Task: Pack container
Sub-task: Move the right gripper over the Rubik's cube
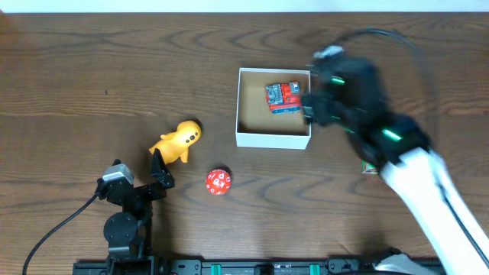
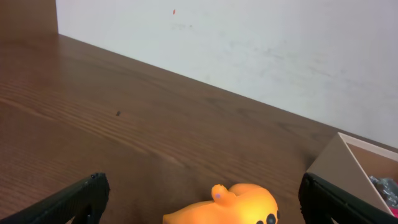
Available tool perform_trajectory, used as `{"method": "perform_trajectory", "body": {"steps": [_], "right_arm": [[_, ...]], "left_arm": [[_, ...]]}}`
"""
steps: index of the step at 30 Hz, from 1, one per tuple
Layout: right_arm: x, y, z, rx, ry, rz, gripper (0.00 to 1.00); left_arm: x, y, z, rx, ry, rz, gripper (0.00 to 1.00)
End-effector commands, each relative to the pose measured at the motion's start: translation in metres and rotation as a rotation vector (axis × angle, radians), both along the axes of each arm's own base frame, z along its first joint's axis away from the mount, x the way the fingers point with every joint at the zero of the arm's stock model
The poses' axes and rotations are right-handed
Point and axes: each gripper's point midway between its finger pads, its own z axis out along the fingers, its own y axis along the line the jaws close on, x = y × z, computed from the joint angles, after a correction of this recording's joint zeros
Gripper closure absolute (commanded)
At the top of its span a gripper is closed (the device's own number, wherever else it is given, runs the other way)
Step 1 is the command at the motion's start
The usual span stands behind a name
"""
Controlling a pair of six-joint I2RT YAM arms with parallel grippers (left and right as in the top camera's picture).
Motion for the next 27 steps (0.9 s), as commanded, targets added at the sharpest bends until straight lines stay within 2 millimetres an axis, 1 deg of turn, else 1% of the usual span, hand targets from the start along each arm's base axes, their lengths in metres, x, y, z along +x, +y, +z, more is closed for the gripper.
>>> {"method": "perform_trajectory", "body": {"steps": [1, 2, 5, 7, 9, 11, 15, 19, 21, 23, 27], "right_arm": [[-0.036, -0.049, 0.016, 0.089, 0.026, -0.205, 0.01], [-0.052, -0.065, 0.015, 0.096, 0.055, -0.261, 0.01], [-0.084, -0.099, 0.006, 0.101, 0.133, -0.388, 0.01], [-0.100, -0.113, -0.005, 0.087, 0.197, -0.441, 0.01], [-0.112, -0.121, -0.019, 0.076, 0.273, -0.472, 0.01], [-0.118, -0.124, -0.035, 0.061, 0.336, -0.489, 0.01], [-0.117, -0.126, -0.072, 0.028, 0.440, -0.495, 0.01], [-0.107, -0.121, -0.111, 0.026, 0.529, -0.484, 0.01], [-0.104, -0.120, -0.127, 0.020, 0.569, -0.484, 0.01], [-0.099, -0.119, -0.140, 0.018, 0.607, -0.490, 0.01], [-0.086, -0.124, -0.159, 0.009, 0.639, -0.509, 0.01]], "left_arm": [[-0.001, 0.001, -0.018, 0.015, 0.053, 0.005, 0.02], [-0.001, 0.001, -0.018, 0.015, 0.053, 0.005, 0.02], [-0.001, 0.001, -0.018, 0.015, 0.053, 0.005, 0.02], [-0.001, 0.001, -0.018, 0.015, 0.053, 0.005, 0.02], [-0.001, 0.001, -0.018, 0.015, 0.053, 0.005, 0.02], [-0.001, 0.001, -0.018, 0.015, 0.053, 0.005, 0.02], [-0.001, 0.001, -0.018, 0.015, 0.053, 0.005, 0.02], [-0.001, 0.001, -0.018, 0.015, 0.053, 0.005, 0.02], [-0.001, 0.001, -0.018, 0.015, 0.053, 0.005, 0.02], [-0.001, 0.001, -0.018, 0.015, 0.053, 0.005, 0.02], [-0.001, 0.001, -0.018, 0.015, 0.053, 0.005, 0.02]]}}
